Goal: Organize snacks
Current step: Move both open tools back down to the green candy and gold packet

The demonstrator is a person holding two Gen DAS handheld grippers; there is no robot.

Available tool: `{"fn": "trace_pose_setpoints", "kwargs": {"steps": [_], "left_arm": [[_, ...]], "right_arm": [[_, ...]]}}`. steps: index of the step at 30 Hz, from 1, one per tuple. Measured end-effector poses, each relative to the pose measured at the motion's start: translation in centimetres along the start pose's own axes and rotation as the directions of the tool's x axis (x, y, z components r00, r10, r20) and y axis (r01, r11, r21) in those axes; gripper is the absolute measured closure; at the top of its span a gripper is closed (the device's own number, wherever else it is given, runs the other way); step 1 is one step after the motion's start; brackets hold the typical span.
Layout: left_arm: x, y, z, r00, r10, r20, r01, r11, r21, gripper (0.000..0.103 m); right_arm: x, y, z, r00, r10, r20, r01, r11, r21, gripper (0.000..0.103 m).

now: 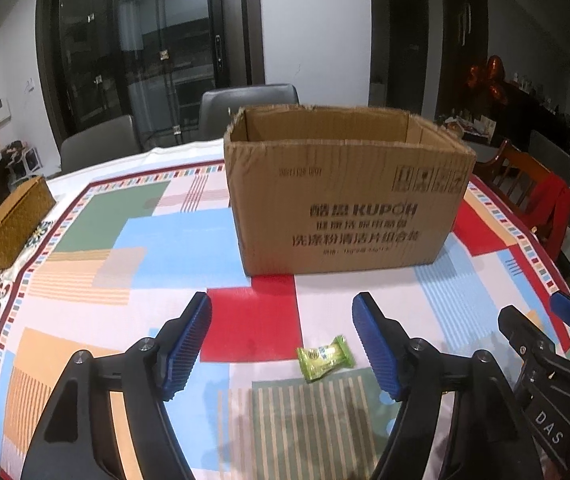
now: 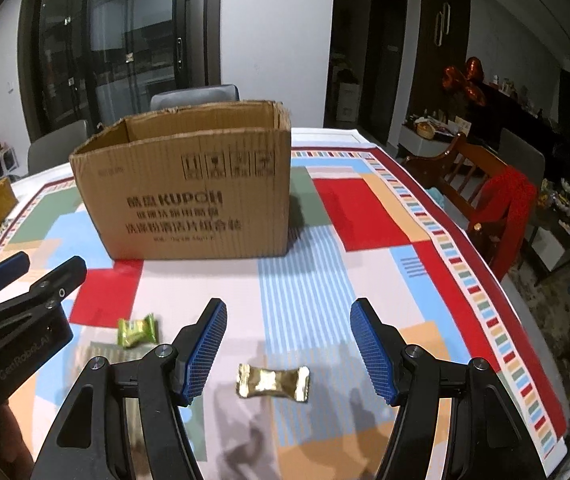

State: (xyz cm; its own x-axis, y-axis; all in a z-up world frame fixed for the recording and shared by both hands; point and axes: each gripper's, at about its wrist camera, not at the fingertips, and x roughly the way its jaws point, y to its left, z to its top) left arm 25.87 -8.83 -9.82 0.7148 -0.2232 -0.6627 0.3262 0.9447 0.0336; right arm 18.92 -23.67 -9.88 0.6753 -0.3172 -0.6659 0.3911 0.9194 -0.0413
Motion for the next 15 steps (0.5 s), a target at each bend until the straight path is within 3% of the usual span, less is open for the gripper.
{"fn": "trace_pose_setpoints", "kwargs": {"steps": [8,15], "left_arm": [[1.3,-0.3,-1.7,0.999,0.0,-0.037,0.0,1.0,0.002,0.03],[2.9,-0.7,-2.6,0.997,-0.009,-0.073,0.009,1.0,-0.003,0.023]], "right_arm": [[1.5,-0.4,-1.8,0.999,-0.014,-0.047,0.015,1.0,0.011,0.028],[3.1,-0.4,-3.2,0.995,-0.009,-0.097,0.011,1.0,0.017,0.028]]}}
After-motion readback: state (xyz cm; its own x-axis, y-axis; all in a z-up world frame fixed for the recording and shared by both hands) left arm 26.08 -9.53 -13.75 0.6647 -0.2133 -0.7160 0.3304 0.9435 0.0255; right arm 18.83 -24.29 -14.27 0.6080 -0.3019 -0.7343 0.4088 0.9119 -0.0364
